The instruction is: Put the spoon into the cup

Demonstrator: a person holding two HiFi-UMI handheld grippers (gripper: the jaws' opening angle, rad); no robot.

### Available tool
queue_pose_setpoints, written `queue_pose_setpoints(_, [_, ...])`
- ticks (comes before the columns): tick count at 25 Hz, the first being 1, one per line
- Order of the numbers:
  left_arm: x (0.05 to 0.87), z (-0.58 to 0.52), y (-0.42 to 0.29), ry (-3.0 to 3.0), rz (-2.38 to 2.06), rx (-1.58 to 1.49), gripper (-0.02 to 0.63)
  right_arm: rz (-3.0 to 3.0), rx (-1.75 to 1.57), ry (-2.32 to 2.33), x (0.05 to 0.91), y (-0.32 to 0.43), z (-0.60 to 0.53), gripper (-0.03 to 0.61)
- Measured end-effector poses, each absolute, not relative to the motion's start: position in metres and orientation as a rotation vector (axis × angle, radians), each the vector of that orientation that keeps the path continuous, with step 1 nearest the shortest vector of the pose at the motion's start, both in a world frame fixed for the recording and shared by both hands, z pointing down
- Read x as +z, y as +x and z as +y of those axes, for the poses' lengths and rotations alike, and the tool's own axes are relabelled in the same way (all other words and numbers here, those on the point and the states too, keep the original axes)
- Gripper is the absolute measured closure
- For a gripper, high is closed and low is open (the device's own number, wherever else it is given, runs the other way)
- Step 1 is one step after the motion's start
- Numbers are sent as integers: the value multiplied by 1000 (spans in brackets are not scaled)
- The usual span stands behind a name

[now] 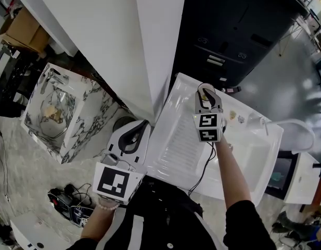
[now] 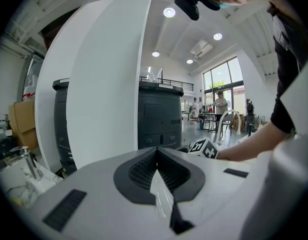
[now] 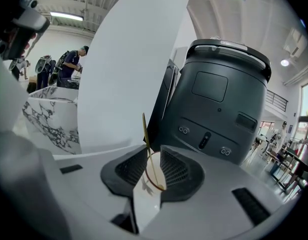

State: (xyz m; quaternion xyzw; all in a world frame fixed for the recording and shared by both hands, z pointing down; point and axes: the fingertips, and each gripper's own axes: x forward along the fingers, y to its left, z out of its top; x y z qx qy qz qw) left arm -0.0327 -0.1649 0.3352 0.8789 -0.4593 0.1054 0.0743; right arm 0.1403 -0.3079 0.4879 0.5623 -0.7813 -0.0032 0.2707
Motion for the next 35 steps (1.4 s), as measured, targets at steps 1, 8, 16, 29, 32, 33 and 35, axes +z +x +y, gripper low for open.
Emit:
queue_pose_setpoints(1, [335,-165,-34,2636,-1381,317,614,-2106,-6,1510,489,139,-308,507])
queue_pose_setpoints(8, [334,-163,-34,2644,-1376,311,614,-2094,60,1478,497,140,-301,448])
queue_pose_setpoints(16, [334,-161,-37,2646,-1364,300,614,-2167,39,1519,472,135,-284,445])
queue_pose_setpoints(29, [326,-154,-16,2740,-1263,267,614,-2252,50,1697,416,150,-232,577])
queue_pose_setpoints(32, [324,-153,-8,2773,-1230,261,614,-2247,67,1753,404,157,-216,577])
queue_pose_setpoints(33, [322,-153,-5,2789,-1223,256,614,-2245,73,1773,400,160,-211,577])
queue_pose_setpoints(35, [319,-153,0,2807,-1207,253,614,-2236,75,1809,393,165,-201,577])
